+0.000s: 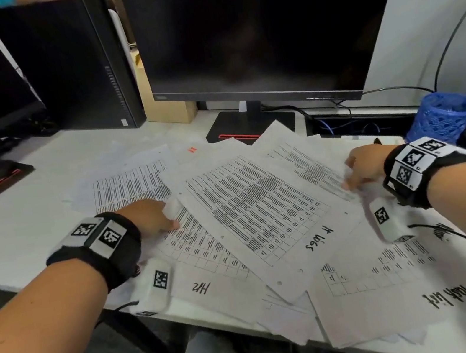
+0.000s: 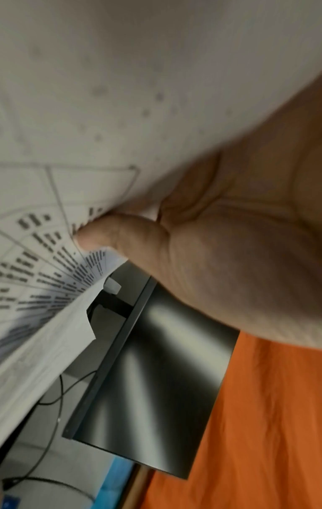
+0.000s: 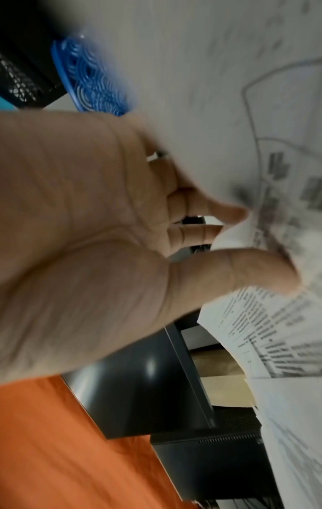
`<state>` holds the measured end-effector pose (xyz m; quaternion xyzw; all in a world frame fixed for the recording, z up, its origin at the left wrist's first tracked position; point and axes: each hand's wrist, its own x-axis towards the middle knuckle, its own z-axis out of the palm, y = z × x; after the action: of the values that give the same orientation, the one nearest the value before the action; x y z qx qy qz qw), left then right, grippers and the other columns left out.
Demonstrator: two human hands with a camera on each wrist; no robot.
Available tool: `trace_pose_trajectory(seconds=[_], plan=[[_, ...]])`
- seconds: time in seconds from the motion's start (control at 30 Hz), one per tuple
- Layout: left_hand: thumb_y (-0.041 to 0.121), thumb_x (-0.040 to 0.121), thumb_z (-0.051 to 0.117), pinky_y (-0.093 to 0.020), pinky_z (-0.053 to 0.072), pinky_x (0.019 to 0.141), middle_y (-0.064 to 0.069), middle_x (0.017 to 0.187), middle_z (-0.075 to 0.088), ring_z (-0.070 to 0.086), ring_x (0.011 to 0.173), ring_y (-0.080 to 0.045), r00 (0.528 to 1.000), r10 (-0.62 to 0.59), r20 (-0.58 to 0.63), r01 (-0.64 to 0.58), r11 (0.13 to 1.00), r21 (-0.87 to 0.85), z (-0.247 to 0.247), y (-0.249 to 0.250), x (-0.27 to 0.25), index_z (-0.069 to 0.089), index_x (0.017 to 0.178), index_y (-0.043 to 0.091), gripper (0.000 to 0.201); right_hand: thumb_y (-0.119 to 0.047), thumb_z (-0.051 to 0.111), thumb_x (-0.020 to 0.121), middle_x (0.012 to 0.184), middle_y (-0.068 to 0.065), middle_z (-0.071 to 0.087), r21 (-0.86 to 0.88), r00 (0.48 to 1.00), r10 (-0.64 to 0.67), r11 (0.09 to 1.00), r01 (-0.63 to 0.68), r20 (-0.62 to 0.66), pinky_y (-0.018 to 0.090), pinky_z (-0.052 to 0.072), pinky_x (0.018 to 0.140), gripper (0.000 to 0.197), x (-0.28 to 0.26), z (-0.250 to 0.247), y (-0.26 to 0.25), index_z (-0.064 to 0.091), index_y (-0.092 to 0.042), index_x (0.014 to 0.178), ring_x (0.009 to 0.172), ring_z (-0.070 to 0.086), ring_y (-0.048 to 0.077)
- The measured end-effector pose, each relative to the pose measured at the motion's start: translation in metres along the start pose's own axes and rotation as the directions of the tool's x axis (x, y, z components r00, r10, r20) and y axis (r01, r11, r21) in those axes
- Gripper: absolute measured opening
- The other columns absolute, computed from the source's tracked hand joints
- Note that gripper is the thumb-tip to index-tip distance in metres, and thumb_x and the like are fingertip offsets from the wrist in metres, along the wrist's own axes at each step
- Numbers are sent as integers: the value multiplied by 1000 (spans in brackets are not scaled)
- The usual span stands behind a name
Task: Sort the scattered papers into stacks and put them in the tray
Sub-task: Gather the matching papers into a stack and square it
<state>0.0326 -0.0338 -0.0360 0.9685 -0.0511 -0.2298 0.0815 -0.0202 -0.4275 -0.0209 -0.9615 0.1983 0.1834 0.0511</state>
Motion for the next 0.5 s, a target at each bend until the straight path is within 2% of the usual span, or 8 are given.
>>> trace_pose_trajectory(seconds=[0.1,0.17,0.23,0.3,0.4,0.43,0.47,0.5], plan=[[37,96,51,-32,40,97,-6,121,62,56,110,-24,998,46,-31,-47,999,-27,-5,2,-5,55,124,13,37,-50,56,88,91,3,64,-88,1000,-18,996,20,23,22,44,70,48,-1,-1,4,67,-5,102,80,55,17],[31,96,51,-34,39,97,-7,122,61,55,111,-25,994,37,-99,-46,995,-86,-6,0,-9,55,123,12,33,-43,48,95,79,1,56,-108,998,-39,993,44,47,15,37,55,40,-7,-1,7,64,-6,94,68,50,11],[27,96,53,-36,39,101,-8,123,60,54,113,-27,987,-1,-162,-26,986,-164,-8,-6,-10,54,127,12,34,-32,46,97,78,1,53,-51,997,-77,996,77,12,17,42,61,27,-8,-2,17,54,-14,78,66,47,12],[27,94,57,-42,43,101,-10,121,63,58,110,-30,984,-59,-170,9,959,-283,-8,-14,-9,55,126,12,36,-20,52,95,84,5,55,207,996,-88,974,89,-15,27,47,75,23,0,0,30,50,-18,72,73,51,18],[21,91,61,-47,47,98,-16,121,62,60,107,-37,985,-110,-133,29,865,-500,-3,-13,-10,56,123,5,36,0,56,89,78,7,55,724,1000,-13,690,7,2,24,51,63,15,-4,5,39,55,-10,78,54,62,11],[15,92,60,-42,48,97,-18,124,60,59,108,-36,986,-100,-133,11,837,-548,-1,-8,-14,54,125,1,36,5,56,88,78,9,57,785,999,4,618,-37,43,24,55,63,13,-7,8,38,56,-6,80,52,64,10],[7,92,58,-35,50,92,-21,127,57,59,106,-32,988,-91,-125,-5,789,-615,1,0,-18,51,127,-2,37,8,54,87,80,13,60,827,994,-2,556,-87,106,28,58,70,11,-9,12,35,58,-1,82,58,67,15],[2,91,57,-29,51,85,-22,131,54,59,99,-27,989,-66,-131,-38,748,-662,5,8,-17,49,130,-4,39,10,53,86,81,17,63,853,984,-14,502,-144,175,39,58,77,8,-13,17,30,59,5,87,65,68,22]])
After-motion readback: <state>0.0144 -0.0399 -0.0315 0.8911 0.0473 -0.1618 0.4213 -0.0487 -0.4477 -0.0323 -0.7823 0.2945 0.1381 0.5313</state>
